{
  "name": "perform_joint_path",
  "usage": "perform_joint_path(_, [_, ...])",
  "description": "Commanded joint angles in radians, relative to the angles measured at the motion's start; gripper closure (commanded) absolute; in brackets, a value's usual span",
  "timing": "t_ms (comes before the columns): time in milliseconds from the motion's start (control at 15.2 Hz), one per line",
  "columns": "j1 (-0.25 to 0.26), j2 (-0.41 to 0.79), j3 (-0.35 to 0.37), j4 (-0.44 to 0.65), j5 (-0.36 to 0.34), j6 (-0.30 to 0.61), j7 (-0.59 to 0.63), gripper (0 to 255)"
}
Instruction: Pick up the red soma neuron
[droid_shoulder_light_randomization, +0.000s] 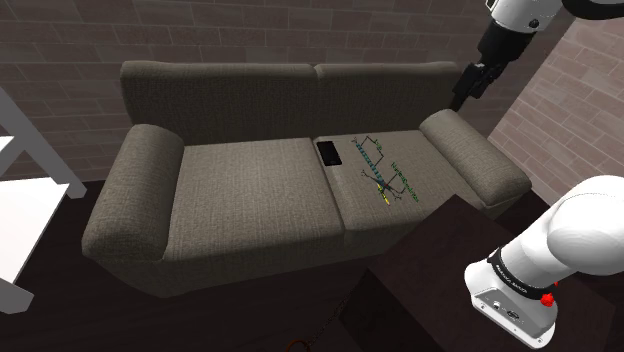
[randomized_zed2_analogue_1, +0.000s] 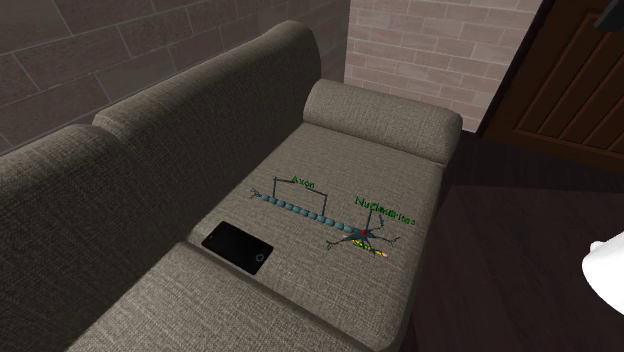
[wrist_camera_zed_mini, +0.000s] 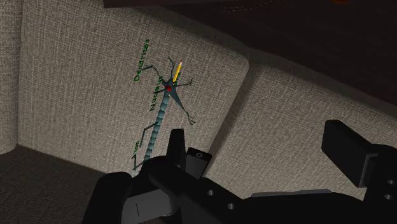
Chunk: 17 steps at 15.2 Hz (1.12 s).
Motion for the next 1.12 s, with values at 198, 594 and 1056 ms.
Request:
perform_joint_path(198, [-0.016,0.047,-0.008,-0.06,-0.01,0.109,0.012,0])
perform_joint_path(594, [-0.051,0.183,-0.024,-0.145,-0.034,0.334,0.038,0])
perform_joint_path(1056, [-0.096,0.409,-0.043,-0.177,-0.068,0.597,0.077,0])
